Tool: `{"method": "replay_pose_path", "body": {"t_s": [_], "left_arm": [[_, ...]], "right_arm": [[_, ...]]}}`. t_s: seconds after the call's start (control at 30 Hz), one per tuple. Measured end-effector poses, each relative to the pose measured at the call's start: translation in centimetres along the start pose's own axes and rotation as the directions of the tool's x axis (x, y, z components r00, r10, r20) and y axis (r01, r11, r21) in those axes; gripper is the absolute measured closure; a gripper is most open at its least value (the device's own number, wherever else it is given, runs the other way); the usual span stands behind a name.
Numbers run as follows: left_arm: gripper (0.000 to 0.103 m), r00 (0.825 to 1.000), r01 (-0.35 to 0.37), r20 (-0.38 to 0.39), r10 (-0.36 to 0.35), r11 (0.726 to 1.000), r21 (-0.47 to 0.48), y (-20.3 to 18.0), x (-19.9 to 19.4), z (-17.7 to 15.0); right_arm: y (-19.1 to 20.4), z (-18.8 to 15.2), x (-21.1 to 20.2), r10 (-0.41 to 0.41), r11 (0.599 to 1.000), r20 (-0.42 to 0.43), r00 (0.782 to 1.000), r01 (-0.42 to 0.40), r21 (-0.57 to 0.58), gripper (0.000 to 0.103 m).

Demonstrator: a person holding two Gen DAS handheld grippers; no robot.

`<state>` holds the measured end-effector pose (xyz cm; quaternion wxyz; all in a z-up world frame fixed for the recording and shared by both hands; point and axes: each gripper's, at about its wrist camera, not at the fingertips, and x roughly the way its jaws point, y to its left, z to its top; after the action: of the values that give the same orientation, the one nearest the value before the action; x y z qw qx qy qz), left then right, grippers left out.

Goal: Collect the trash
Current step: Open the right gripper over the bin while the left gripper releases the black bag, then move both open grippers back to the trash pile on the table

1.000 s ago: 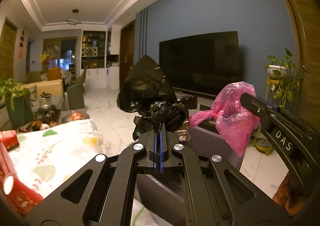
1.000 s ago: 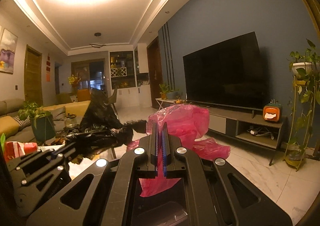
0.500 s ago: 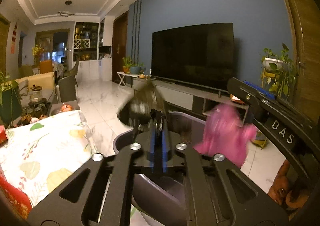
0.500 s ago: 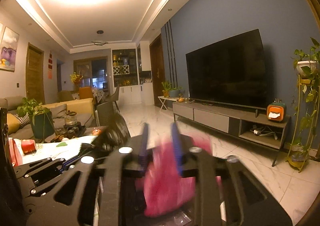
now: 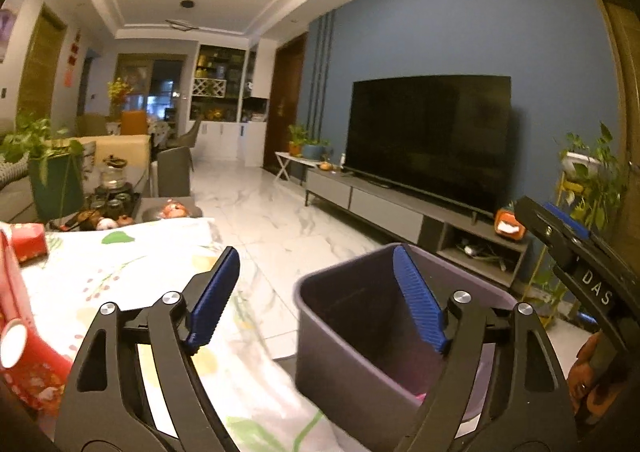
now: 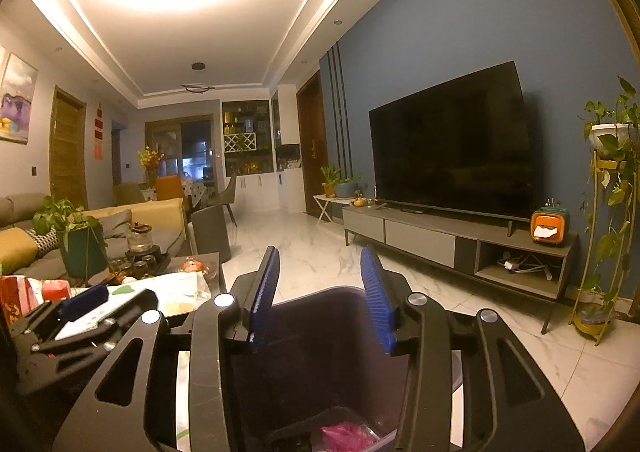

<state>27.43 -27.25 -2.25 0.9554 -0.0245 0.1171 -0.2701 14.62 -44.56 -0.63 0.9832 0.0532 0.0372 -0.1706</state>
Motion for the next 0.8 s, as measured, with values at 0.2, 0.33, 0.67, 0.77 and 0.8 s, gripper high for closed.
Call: {"method": "replay_pose_path", "body": {"t_s": [0.2, 0.33, 0.67, 0.77, 0.8], "left_arm": [[0.014, 0.997, -0.077, 0.019, 0.078, 0.997, -0.020, 1.8, -2.8, 0.4], [0.011, 0.993, -0.116, 0.028, 0.117, 0.993, -0.031, 3.1, -5.2, 0.6], [0.010, 0.976, -0.208, 0.056, 0.212, 0.976, -0.055, 6.2, -12.0, 0.8], [0.010, 0.965, -0.253, 0.052, 0.257, 0.965, -0.064, 7.4, -14.1, 0.3], [0.010, 0.963, -0.262, 0.051, 0.265, 0.963, -0.067, 7.7, -14.6, 0.1]], "right_arm": [[0.8, 0.1, -0.9, 0.007, 1.000, 0.000, 1.000, -0.007, 0.000, 0.048], [1.8, 0.0, -1.9, 0.015, 1.000, -0.004, 1.000, -0.015, -0.004, 0.041], [4.9, -0.1, -5.6, 0.060, 0.998, 0.011, 0.998, -0.060, -0.030, 0.027], [5.9, -0.3, -6.6, 0.087, 0.996, 0.002, 0.996, -0.087, -0.026, 0.025], [6.3, -0.4, -6.9, 0.093, 0.995, -0.001, 0.996, -0.093, -0.028, 0.025]]}}
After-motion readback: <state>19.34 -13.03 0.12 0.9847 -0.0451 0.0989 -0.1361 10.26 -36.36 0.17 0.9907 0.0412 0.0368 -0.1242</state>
